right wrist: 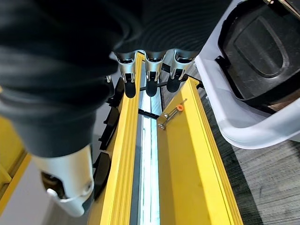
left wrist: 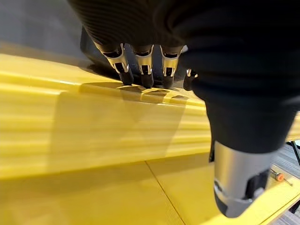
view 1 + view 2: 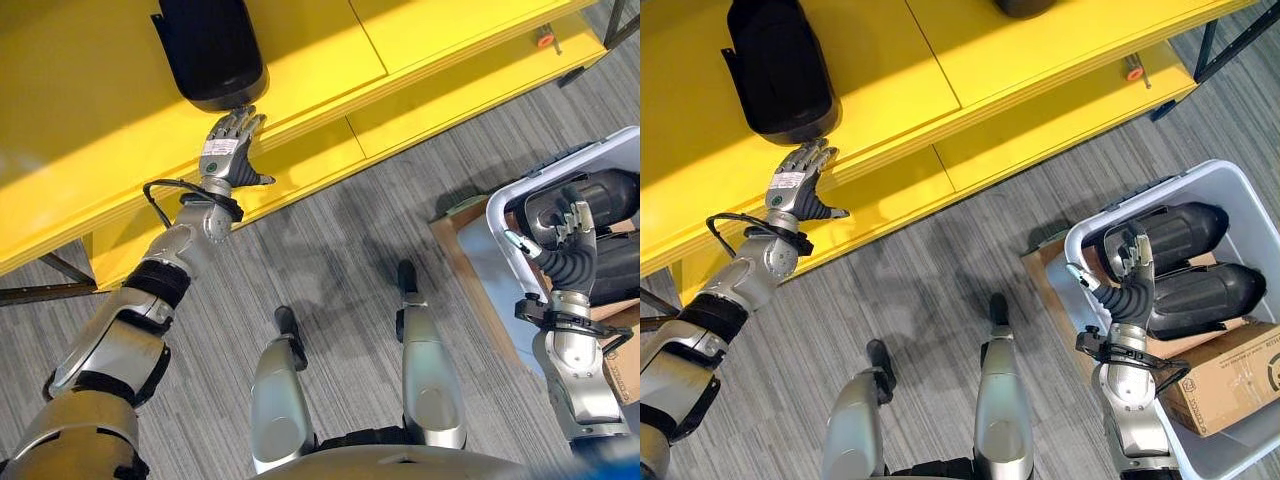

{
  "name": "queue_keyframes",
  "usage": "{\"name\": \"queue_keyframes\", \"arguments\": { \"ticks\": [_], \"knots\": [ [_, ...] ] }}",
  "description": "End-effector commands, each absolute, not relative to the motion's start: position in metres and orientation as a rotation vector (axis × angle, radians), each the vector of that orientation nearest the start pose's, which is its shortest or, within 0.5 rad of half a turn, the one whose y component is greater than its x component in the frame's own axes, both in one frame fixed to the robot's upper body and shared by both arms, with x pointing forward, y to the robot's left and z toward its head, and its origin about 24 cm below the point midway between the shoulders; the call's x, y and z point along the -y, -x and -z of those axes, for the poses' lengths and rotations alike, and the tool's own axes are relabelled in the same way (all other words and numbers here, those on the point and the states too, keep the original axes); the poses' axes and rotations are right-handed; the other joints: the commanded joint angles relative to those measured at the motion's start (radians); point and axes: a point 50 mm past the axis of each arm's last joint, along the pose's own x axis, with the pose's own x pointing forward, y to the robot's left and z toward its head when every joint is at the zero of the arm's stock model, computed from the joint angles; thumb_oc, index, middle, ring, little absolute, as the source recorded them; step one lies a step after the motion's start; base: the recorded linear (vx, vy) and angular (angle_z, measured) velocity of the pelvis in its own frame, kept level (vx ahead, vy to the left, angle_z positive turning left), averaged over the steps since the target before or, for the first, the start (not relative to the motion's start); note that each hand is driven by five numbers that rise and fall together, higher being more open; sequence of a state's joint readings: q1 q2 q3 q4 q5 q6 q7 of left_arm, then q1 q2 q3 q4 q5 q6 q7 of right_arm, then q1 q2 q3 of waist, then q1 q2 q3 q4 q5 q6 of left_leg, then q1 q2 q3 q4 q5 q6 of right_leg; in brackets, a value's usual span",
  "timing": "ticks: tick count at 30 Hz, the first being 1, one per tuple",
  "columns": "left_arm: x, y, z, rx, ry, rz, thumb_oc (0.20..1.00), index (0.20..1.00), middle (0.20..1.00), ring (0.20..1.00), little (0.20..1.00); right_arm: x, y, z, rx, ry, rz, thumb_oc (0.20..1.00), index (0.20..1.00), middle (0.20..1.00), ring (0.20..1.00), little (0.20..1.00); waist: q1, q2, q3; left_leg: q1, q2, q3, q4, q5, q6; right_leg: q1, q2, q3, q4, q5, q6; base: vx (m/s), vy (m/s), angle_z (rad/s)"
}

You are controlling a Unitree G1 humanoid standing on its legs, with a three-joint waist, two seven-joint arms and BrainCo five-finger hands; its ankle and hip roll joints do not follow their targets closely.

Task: Move parts from the plastic box to the shelf.

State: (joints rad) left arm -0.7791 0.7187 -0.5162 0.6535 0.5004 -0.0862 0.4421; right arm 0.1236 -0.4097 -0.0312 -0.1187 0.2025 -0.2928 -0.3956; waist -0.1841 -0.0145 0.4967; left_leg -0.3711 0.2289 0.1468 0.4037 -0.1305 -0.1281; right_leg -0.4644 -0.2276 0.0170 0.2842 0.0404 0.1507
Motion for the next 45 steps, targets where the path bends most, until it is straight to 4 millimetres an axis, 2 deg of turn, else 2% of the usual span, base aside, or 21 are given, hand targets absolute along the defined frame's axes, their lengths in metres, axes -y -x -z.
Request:
{"name": "queue_keyframes", "arguments": {
  "ticks": [1, 4, 25, 45],
  "knots": [
    [-0.272, -0.37, -0.176, 0.275, -1.445, -0.319, 1.0, 1.0, 1.0, 1.0, 1.0, 0.252, -0.211, -0.11, 0.445, 0.16, 0.405, 1.0, 1.0, 1.0, 1.0, 1.0, -0.014, -0.031, -0.034, -0.064, 0.041, -0.062, 0.012, 0.065, -0.02, 0.072, -0.039, -0.004, 0.162, -0.179, 0.007, 0.0, 0.0, 0.0],
    [-0.272, -0.372, -0.185, 0.295, -1.478, -0.318, 1.0, 1.0, 1.0, 1.0, 1.0, 0.252, -0.211, -0.11, 0.445, 0.16, 0.402, 1.0, 1.0, 1.0, 1.0, 1.0, -0.016, -0.031, -0.033, -0.071, 0.041, -0.064, 0.019, 0.063, -0.019, 0.064, -0.037, 0.0, 0.168, -0.178, 0.007, 0.0, 0.0, 0.0],
    [-0.257, -0.383, -0.214, 0.376, -1.594, -0.293, 1.0, 1.0, 1.0, 1.0, 1.0, 0.256, -0.207, -0.111, 0.446, 0.175, 0.403, 1.0, 1.0, 1.0, 1.0, 1.0, -0.029, -0.034, -0.042, -0.079, 0.039, -0.059, 0.033, 0.053, -0.017, 0.044, -0.035, 0.023, 0.176, -0.177, 0.01, 0.0, 0.0, 0.0],
    [-0.25, -0.388, -0.236, 0.432, -1.6, -0.327, 1.0, 1.0, 1.0, 1.0, 1.0, 0.255, -0.204, -0.108, 0.435, 0.172, 0.392, 1.0, 1.0, 1.0, 1.0, 1.0, -0.046, -0.044, -0.043, -0.083, 0.049, -0.044, 0.063, 0.032, -0.012, 0.015, -0.023, 0.051, 0.189, -0.175, 0.011, 0.01, 0.002, -0.04]
  ]
}}
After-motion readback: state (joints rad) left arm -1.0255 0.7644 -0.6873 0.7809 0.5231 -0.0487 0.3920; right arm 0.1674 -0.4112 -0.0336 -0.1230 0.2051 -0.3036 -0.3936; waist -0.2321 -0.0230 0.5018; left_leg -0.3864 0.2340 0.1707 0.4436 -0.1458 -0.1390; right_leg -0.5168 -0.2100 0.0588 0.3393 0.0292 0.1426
